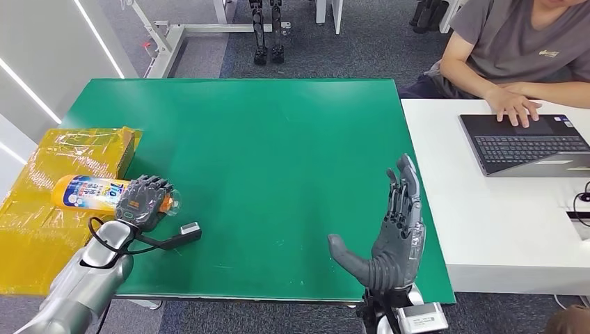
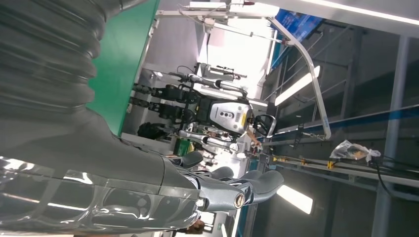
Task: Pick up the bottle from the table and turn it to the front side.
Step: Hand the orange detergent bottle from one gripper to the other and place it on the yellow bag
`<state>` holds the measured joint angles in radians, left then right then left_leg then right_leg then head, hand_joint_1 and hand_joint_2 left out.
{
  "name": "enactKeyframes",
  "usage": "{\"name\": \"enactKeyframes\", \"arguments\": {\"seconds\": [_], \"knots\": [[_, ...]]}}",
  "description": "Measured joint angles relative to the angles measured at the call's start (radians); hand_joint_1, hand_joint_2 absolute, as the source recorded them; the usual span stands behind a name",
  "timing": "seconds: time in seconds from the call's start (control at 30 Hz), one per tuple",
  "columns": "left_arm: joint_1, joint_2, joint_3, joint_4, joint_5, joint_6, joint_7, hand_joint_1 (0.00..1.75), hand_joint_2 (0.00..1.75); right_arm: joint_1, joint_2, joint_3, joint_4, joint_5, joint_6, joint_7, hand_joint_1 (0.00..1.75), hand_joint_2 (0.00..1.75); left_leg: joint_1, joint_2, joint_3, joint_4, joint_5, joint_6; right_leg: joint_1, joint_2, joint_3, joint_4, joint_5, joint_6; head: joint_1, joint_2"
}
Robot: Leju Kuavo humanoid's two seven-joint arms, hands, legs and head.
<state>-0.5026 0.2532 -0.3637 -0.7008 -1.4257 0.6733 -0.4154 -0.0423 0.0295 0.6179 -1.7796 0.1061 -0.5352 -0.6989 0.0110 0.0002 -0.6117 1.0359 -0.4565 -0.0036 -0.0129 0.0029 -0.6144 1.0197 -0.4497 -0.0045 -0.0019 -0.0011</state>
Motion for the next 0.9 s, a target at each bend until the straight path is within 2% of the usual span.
{"name": "enactKeyframes", "arguments": {"seconds": [0.3,0.73,0.87,0.9], "knots": [[-0.012,-0.011,-0.013,0.060,0.051,0.005,-0.019,1.75,1.75,-0.004,-0.007,0.003,0.001,-0.007,0.016,0.000,0.00,1.75,0.000,0.000,0.000,0.000,0.000,0.000,0.000,0.000,0.000,0.000,0.000,0.000,0.000,0.000],[-0.047,-0.076,-0.013,0.131,0.097,0.002,0.000,1.75,1.75,-0.004,-0.008,0.003,0.013,-0.002,0.023,0.000,0.00,1.75,0.000,0.000,0.000,0.000,0.000,0.000,0.000,0.000,0.000,0.000,0.000,0.000,0.000,0.000],[-0.050,-0.079,-0.013,0.140,0.095,-0.001,0.001,1.50,1.75,-0.005,-0.008,0.003,0.017,-0.003,0.030,0.000,0.00,1.75,0.000,0.000,0.000,0.000,0.000,0.000,0.000,0.000,0.000,0.000,0.000,0.000,0.000,0.000],[-0.050,-0.079,-0.013,0.140,0.095,-0.001,0.001,1.50,1.75,-0.005,-0.008,0.003,0.017,-0.003,0.030,0.000,0.00,1.75,0.000,0.000,0.000,0.000,0.000,0.000,0.000,0.000,0.000,0.000,0.000,0.000,0.000,0.000]]}}
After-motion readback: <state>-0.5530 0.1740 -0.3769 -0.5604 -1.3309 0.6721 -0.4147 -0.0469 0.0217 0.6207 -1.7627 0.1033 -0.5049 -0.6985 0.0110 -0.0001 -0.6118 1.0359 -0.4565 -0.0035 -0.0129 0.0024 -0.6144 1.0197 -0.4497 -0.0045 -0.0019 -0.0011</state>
